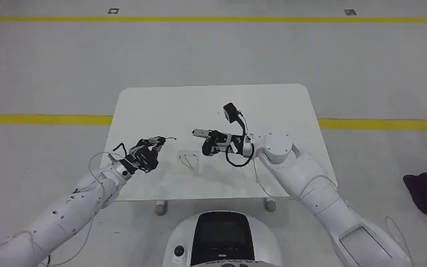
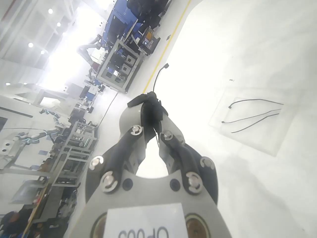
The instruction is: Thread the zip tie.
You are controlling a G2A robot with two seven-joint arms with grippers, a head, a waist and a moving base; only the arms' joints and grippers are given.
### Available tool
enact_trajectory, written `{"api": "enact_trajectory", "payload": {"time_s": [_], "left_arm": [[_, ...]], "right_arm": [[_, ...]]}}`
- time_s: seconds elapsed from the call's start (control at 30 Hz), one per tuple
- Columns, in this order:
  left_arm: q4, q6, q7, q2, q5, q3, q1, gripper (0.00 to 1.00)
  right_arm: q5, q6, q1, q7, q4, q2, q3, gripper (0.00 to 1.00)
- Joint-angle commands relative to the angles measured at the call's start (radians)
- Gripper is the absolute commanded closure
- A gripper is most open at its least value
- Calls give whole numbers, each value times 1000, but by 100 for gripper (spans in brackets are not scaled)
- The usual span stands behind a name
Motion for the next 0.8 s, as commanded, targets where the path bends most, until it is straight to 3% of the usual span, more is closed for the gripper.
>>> {"api": "enact_trajectory", "payload": {"time_s": [0.0,0.17,0.43,0.5,0.67,0.77], "left_arm": [[6,9,20,-5,1,6,-7,100],[73,20,146,-36,1,48,-35,100],[163,93,216,-81,1,176,-122,100],[175,101,213,-91,1,200,-142,100],[175,101,213,-91,1,200,-142,100],[163,77,216,-95,-8,197,-138,100]], "right_arm": [[0,0,0,0,0,0,0,0],[82,-1,-23,-11,25,-8,3,0],[213,22,38,8,146,-53,-58,0],[216,13,47,22,157,-57,-65,0],[216,13,47,22,157,-57,-65,0],[205,6,34,2,147,-56,-64,0]]}}
